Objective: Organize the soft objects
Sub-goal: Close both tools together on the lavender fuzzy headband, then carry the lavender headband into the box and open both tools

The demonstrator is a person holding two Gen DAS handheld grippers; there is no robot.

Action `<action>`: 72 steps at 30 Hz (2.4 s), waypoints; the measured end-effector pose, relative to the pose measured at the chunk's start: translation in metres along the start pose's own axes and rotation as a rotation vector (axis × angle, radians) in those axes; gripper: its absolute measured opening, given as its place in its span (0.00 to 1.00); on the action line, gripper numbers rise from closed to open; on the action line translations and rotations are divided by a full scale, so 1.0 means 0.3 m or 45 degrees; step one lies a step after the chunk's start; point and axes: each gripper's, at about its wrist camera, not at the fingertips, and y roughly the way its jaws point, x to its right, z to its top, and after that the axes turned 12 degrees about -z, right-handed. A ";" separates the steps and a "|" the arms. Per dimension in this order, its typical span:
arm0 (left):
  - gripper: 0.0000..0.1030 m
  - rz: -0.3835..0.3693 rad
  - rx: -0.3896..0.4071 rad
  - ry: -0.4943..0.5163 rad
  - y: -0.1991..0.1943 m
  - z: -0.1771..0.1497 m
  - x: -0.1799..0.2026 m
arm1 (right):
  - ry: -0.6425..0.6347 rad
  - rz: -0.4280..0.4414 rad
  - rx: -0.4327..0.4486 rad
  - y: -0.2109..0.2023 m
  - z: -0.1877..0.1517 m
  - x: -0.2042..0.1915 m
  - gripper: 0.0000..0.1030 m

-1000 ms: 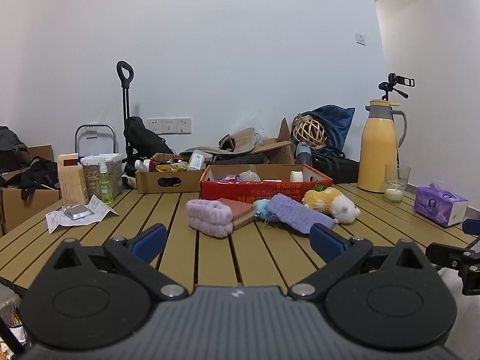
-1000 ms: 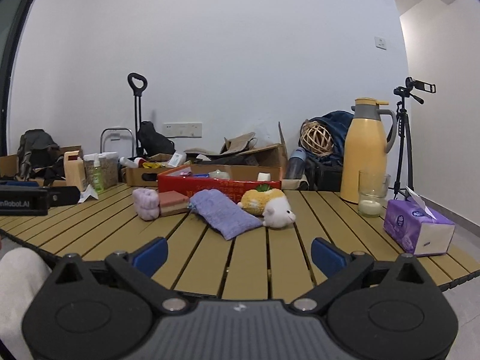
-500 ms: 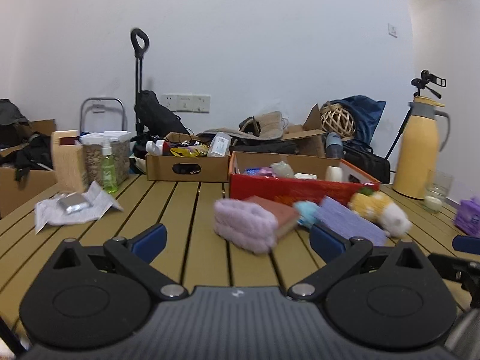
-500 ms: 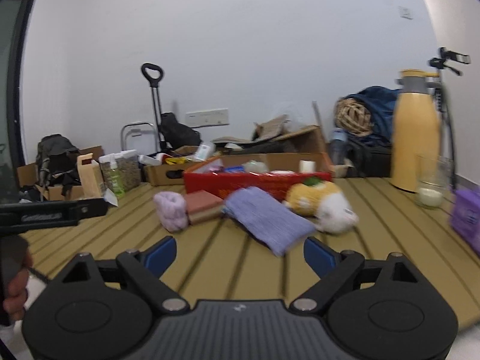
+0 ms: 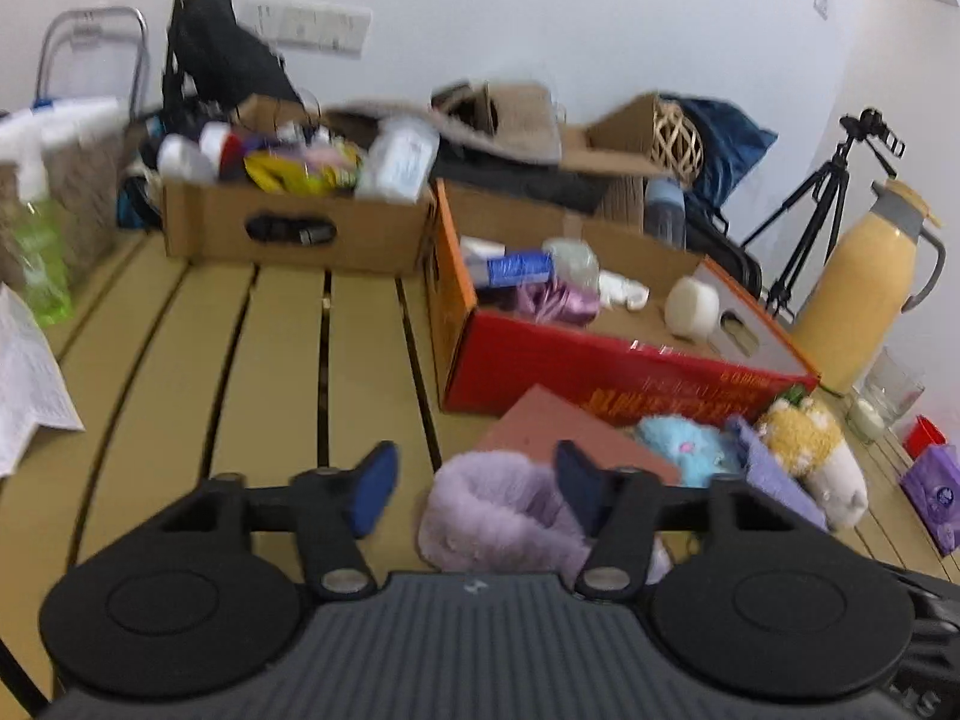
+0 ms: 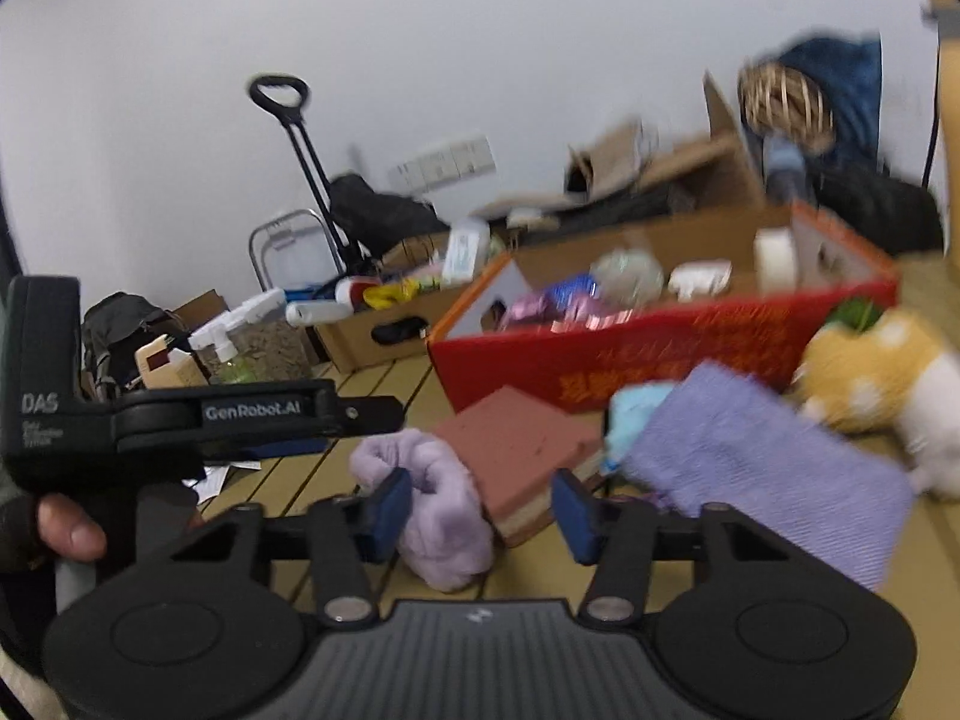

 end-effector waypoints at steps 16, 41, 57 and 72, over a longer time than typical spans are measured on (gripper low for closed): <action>0.07 -0.023 0.122 -0.059 -0.192 -0.063 0.142 | 0.219 0.178 -0.160 0.039 0.001 -0.001 0.07; 0.07 -0.134 0.427 0.258 -0.678 -0.491 0.963 | -0.100 0.196 0.333 -1.030 -0.127 0.361 0.08; 0.08 -0.214 0.396 0.307 -0.569 -0.176 0.972 | -0.121 0.199 0.384 -0.968 0.140 0.352 0.08; 0.09 -0.208 0.042 0.152 0.050 0.479 0.758 | -0.017 0.165 0.024 -0.257 0.846 0.421 0.08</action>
